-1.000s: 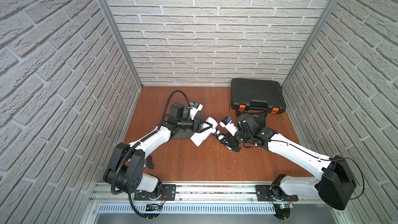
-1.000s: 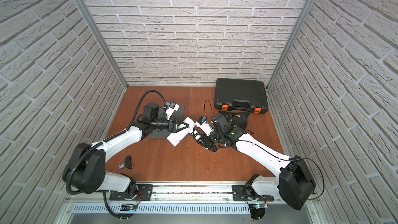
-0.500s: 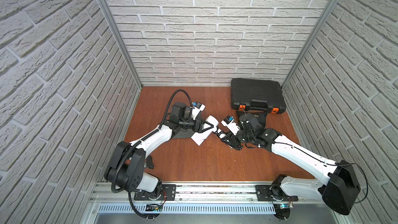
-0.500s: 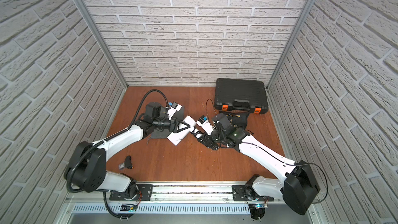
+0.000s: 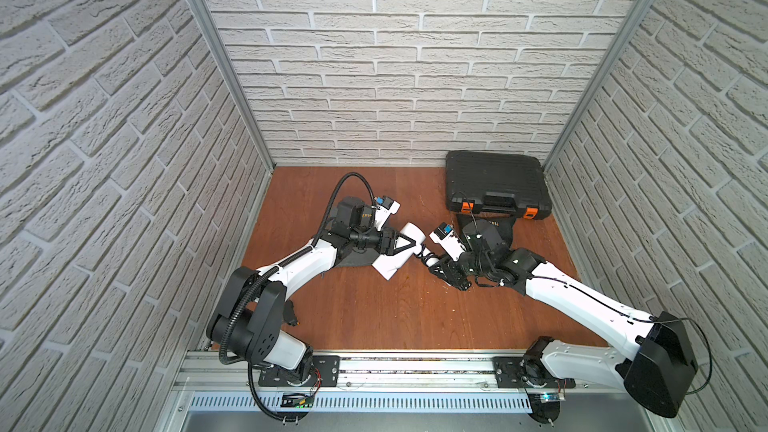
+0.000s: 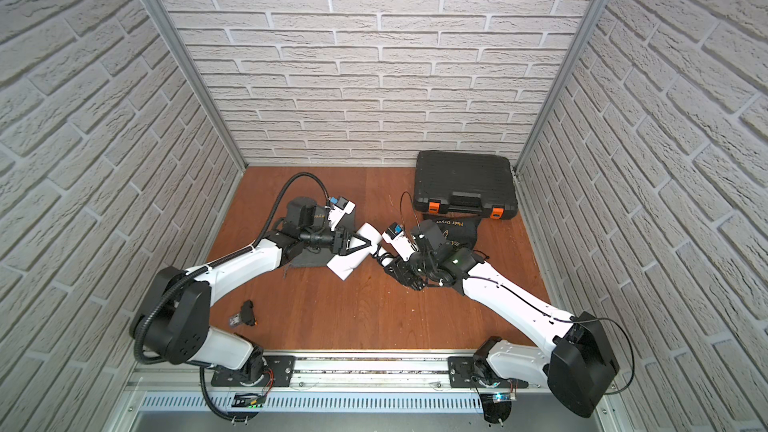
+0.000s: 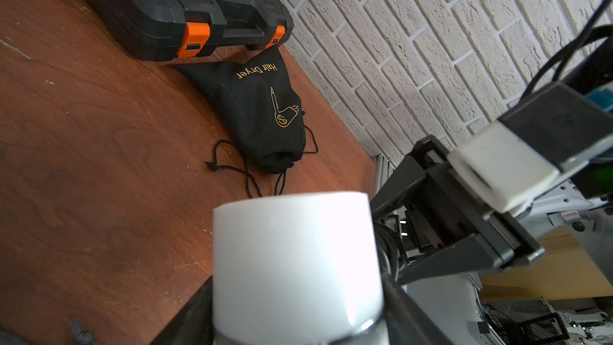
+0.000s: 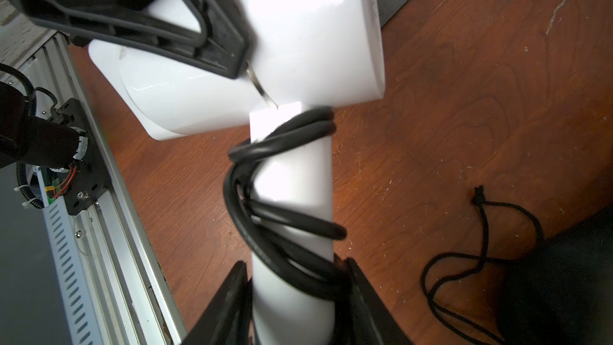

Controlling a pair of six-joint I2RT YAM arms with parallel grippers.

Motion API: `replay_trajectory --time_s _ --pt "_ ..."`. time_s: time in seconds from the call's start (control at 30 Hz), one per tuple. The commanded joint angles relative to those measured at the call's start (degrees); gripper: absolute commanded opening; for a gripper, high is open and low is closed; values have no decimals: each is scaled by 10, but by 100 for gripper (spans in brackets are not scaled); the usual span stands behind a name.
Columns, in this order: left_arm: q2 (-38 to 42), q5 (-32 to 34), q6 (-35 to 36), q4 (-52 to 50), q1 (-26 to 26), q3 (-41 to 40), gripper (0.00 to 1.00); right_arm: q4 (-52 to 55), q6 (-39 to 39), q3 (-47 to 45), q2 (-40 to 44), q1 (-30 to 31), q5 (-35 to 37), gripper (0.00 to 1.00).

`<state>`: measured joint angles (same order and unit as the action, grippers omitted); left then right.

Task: Pack away hair dryers
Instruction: Fold the hair dryer.

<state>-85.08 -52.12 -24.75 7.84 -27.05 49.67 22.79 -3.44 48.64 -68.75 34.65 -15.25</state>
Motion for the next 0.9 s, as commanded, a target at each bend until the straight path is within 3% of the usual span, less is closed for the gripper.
replay_trajectory --time_s 0.0,0.2,0.53,0.87 --pt "-1 -70 -40 68 -40 -3 31 -159 -50 5 8 -1 25 3" --pt "3 -4 -130 191 -48 -43 0 -223 -131 -16 9 1 49 3" --pt "36 228 -164 266 -104 -72 0 -388 -295 -53 -10 24 56 3" --pt "59 365 -151 318 -135 -101 0 -484 -381 -54 -55 55 49 3"
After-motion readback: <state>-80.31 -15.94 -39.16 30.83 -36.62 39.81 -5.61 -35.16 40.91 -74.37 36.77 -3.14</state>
